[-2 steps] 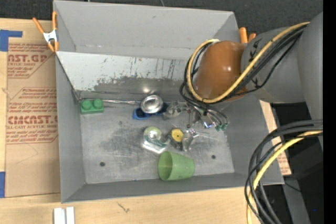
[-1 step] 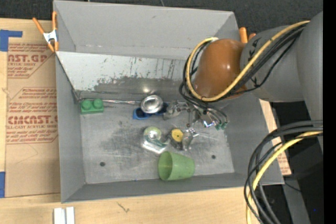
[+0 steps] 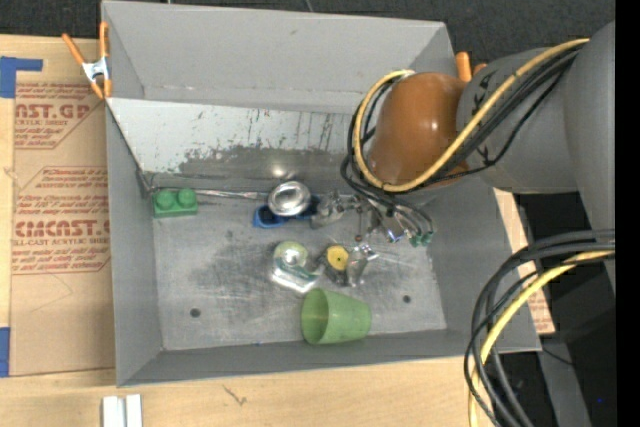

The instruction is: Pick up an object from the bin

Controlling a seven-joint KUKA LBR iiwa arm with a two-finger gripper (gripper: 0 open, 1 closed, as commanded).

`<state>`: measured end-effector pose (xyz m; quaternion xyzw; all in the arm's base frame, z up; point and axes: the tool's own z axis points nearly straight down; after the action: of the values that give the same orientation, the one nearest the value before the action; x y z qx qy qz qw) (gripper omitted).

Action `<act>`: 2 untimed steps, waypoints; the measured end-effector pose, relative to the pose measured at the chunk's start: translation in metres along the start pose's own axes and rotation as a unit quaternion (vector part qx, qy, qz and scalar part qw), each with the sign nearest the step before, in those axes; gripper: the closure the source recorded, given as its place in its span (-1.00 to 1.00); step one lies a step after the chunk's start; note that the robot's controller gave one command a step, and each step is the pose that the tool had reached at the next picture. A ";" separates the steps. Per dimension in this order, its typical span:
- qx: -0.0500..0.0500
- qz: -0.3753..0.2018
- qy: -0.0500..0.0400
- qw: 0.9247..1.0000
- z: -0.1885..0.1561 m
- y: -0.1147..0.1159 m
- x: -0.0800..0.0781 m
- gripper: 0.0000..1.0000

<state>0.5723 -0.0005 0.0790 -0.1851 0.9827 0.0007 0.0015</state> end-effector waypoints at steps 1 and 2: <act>0.000 0.000 0.001 1.000 -0.001 0.000 -0.001 -1.00; 0.001 0.001 -0.003 1.000 -0.003 0.000 -0.003 1.00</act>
Offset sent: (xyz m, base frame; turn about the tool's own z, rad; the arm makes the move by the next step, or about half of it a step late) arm 0.0000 0.0000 0.0000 0.0000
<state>0.5749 0.0005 0.0817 -0.1846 0.9828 0.0004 0.0045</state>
